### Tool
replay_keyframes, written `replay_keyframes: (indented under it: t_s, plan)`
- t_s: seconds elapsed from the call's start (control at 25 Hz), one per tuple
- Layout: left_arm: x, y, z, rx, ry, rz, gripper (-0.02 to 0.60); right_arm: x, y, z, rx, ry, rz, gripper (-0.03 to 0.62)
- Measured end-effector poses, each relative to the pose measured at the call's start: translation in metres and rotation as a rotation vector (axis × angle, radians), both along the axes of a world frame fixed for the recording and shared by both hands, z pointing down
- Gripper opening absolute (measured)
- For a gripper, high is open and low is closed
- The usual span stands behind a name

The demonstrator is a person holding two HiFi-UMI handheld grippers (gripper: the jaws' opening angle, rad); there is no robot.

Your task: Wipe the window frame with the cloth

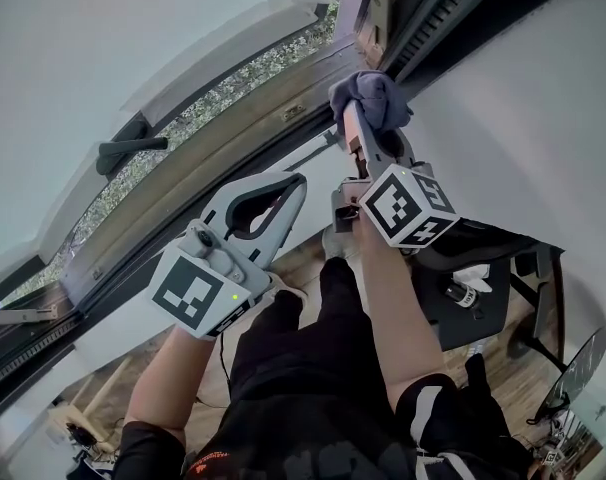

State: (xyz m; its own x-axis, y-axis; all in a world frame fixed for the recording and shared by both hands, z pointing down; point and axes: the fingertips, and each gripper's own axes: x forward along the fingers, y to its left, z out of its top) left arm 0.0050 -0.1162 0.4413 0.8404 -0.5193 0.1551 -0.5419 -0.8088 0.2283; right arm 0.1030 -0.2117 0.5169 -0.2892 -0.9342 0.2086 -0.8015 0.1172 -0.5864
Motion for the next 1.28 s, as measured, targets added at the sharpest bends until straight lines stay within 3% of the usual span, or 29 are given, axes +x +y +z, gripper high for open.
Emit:
replay_keyframes:
  t_s: [0.44, 0.84, 1.28]
  plan:
    - [0.0, 0.003, -0.052, 0.087, 0.039, -0.004, 0.02, -0.01, 0.01, -0.085, 0.128, 0.062, -0.051, 0.114]
    - [0.001, 0.001, -0.134, 0.239, 0.082, -0.016, 0.02, -0.01, 0.016, -0.256, 0.454, 0.299, -0.141, 0.114]
    - [0.014, 0.002, -0.216, 0.386, 0.097, -0.028, 0.02, -0.005, 0.036, -0.411, 0.686, 0.318, -0.193, 0.114]
